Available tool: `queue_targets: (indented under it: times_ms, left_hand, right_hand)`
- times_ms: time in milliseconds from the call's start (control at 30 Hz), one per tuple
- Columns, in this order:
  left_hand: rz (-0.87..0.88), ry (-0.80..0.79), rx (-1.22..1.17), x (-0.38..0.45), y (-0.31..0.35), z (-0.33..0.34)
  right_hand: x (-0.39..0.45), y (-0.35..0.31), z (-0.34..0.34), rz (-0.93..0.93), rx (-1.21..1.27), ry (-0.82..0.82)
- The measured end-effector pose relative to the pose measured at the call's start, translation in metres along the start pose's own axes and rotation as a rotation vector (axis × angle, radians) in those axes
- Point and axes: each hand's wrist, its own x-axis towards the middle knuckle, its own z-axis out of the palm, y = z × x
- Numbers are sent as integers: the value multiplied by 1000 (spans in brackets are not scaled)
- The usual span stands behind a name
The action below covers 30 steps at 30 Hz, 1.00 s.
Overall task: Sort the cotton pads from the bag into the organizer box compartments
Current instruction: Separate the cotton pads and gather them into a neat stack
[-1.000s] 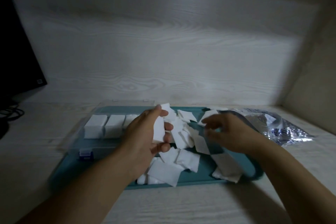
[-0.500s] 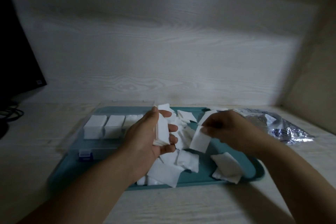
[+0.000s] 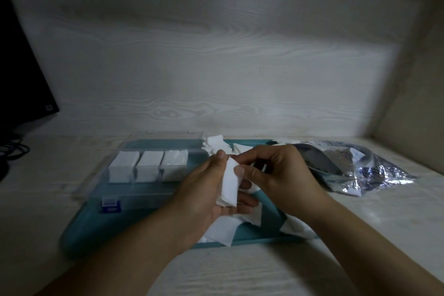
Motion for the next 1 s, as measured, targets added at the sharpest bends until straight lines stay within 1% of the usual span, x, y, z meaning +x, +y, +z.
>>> queue_targets:
  times_ms: [100,233,300,367,467,667,867,1000]
  left_hand:
    - [9,5,-36,1,-1,0]
    - [46,16,-98,0,1,-1]
    - [58,35,-111,1,4,-3]
    - [50,45,-122,2,5,-3]
    - [39,65,-167,2,7,-3]
    - [59,9,-224,1,7,-2]
    - [82,-45,-204,2,3,-2]
    - [30,-55,-258,4,3,-3]
  right_hand:
    - [-1,2,1,-54,-74,9]
    - [-2,0,2,-114,-210,-21]
    - [-4,-5,-1,-132,-155,-42]
    - [-7,-11,-6,-120,-89,-118]
    - [-10,-13,-6,-108,-90,-221]
    - [-8,-12,-5,-121,-105,-199]
    - [-9,-12,-2,-115,-77,-215]
    - [-10,-12,-2,-84,-8,-217]
